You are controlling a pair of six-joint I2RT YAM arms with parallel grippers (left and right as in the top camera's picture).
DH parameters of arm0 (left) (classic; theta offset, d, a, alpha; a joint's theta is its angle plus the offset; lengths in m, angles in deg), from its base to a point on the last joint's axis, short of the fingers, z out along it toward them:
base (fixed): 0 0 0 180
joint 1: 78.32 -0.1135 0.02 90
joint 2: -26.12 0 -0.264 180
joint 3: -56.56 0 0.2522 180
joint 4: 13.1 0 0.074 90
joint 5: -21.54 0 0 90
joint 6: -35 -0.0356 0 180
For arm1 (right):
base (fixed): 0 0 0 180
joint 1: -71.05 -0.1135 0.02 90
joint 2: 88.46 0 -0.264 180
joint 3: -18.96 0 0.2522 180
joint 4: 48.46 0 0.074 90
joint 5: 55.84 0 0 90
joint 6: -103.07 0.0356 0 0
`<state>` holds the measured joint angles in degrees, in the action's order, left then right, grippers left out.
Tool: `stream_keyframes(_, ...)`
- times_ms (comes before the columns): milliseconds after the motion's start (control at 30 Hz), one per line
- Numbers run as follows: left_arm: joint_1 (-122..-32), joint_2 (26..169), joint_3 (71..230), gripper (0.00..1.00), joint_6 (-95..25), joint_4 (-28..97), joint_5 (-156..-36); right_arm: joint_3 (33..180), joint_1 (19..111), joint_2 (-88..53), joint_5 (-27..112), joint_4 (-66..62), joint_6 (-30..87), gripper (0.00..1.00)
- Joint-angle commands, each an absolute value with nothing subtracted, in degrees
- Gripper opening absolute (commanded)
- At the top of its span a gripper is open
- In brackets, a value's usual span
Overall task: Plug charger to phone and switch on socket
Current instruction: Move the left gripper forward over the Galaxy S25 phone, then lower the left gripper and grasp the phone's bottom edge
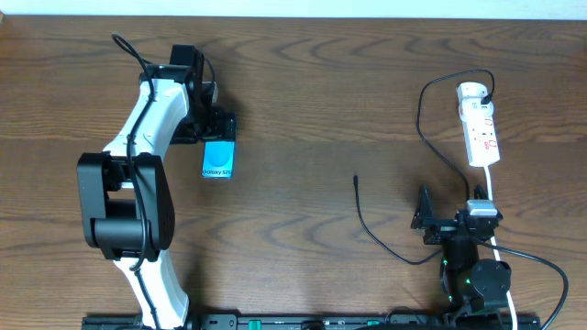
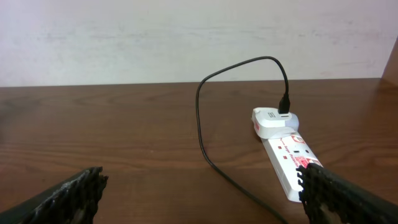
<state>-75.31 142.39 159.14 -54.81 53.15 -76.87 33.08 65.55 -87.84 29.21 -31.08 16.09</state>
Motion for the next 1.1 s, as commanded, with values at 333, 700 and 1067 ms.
stream_keyframes(333,-75.3,143.0,157.0,0.98,-54.1,51.5,-75.9,33.0,65.2,-88.2,28.7,-30.9,16.8,0.99)
stream_keyframes(700,-75.3,143.1,155.9,0.98,-54.1,50.8,-75.9,33.0,65.2,-88.2,28.7,-30.9,16.8,0.99)
stream_keyframes(1067,-73.2,144.3,155.9,0.98,-53.4,50.0,-74.8,33.0,65.2,-88.2,28.7,-30.9,16.8,0.99)
